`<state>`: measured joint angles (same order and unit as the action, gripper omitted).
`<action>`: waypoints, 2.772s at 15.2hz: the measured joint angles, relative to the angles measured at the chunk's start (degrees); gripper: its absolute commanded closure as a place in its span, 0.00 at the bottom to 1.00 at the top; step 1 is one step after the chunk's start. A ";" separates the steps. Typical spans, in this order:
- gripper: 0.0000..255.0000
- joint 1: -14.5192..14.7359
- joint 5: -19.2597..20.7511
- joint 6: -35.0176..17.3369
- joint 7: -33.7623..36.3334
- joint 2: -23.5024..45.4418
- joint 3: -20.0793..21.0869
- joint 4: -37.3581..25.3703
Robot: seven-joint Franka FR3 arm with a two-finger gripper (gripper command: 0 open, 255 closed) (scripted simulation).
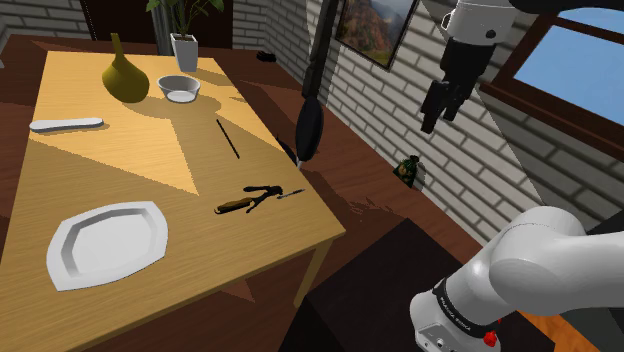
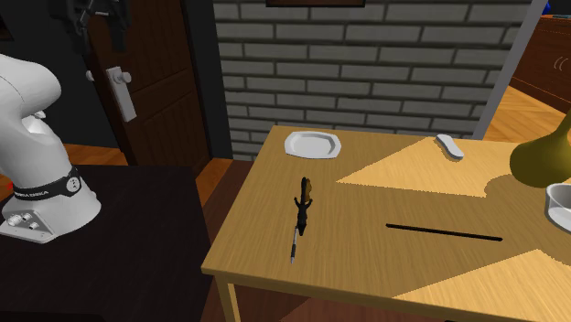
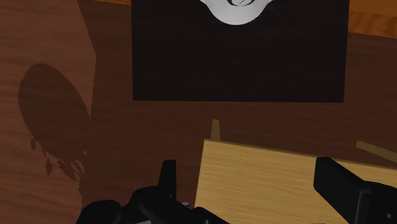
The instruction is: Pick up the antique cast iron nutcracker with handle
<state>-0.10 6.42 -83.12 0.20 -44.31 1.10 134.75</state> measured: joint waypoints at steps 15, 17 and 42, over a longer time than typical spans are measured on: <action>0.00 2.55 -1.24 -32.48 -11.06 12.22 -8.67 13.89; 0.00 3.29 -2.14 -37.35 -13.20 15.58 -9.95 14.50; 0.00 4.63 -48.69 -71.50 -64.42 72.71 -3.91 -11.73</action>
<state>4.53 -42.26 -154.62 -64.22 28.39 -2.81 123.02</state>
